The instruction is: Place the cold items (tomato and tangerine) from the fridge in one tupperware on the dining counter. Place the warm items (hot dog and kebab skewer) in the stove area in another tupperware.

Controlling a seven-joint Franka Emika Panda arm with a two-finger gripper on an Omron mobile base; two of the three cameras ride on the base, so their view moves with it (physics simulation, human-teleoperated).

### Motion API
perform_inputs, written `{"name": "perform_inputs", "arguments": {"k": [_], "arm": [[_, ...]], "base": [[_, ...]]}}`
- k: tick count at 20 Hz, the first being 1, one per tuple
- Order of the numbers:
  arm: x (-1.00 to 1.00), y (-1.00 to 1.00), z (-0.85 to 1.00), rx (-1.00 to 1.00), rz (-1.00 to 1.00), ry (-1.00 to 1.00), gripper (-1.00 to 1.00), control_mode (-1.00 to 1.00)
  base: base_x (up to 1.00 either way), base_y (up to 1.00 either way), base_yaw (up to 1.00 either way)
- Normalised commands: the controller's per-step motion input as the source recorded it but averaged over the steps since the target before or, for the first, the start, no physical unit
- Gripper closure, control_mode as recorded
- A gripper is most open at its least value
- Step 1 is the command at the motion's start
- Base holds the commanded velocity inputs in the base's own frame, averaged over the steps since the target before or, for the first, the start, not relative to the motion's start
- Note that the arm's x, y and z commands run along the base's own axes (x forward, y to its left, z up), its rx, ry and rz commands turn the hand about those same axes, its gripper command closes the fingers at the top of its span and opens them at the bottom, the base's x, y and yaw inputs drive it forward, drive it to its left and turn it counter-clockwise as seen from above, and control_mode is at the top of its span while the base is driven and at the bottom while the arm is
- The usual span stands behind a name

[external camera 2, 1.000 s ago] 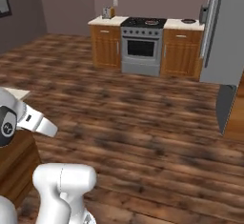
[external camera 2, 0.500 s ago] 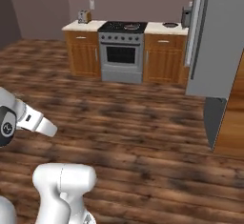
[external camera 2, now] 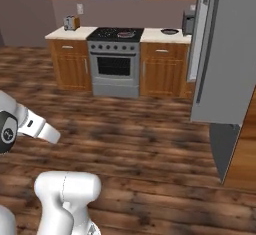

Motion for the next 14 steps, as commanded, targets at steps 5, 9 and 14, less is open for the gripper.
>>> {"name": "perform_inputs", "arguments": {"k": [5,9,14], "arm": [[0.0,0.0,0.0,0.0,0.0,0.0,-1.0,1.0],[0.0,0.0,0.0,0.0,0.0,0.0,-1.0,1.0],[0.0,0.0,0.0,0.0,0.0,0.0,-1.0,1.0]], "base": [[1.0,0.28,0.0],[1.0,0.31,0.0],[1.0,0.32,0.0]]}}
